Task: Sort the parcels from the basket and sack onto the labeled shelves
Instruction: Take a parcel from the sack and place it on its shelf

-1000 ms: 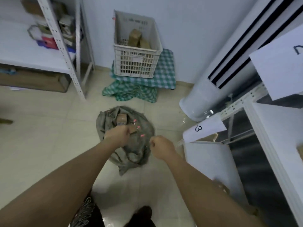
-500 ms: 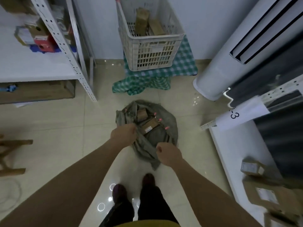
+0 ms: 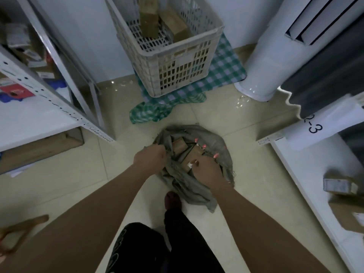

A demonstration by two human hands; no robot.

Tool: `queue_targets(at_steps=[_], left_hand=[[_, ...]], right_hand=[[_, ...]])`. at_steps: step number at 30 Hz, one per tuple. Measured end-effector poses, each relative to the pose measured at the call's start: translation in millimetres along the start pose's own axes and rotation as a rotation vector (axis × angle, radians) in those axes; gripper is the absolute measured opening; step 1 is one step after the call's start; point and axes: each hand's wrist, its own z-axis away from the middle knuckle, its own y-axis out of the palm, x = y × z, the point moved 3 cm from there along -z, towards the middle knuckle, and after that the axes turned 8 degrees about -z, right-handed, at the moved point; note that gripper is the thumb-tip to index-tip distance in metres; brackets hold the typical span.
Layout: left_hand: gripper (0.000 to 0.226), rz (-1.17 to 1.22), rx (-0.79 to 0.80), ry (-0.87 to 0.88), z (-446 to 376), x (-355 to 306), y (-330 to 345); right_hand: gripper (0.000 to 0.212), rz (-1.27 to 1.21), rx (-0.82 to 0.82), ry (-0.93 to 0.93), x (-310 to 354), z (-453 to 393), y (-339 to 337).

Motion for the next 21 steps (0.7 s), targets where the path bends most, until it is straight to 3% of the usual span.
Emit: queue_targets(at_steps=[5,11,21], left_hand=[[0.025,-0.042,0.066,0.098,-52,23,4],[0.019,-0.171,0.047,0.236,-100,44,34],[0.022,-0.310,0.056,0.312,-185,88,182]], right_hand=[[0.023,-0.064,-0.084,0.072,5,-35,14],[0.027,0.098,-0.100,0.197,-13,-83,57],[0.025,0.162,-0.069,0.277,-92,-145,200]])
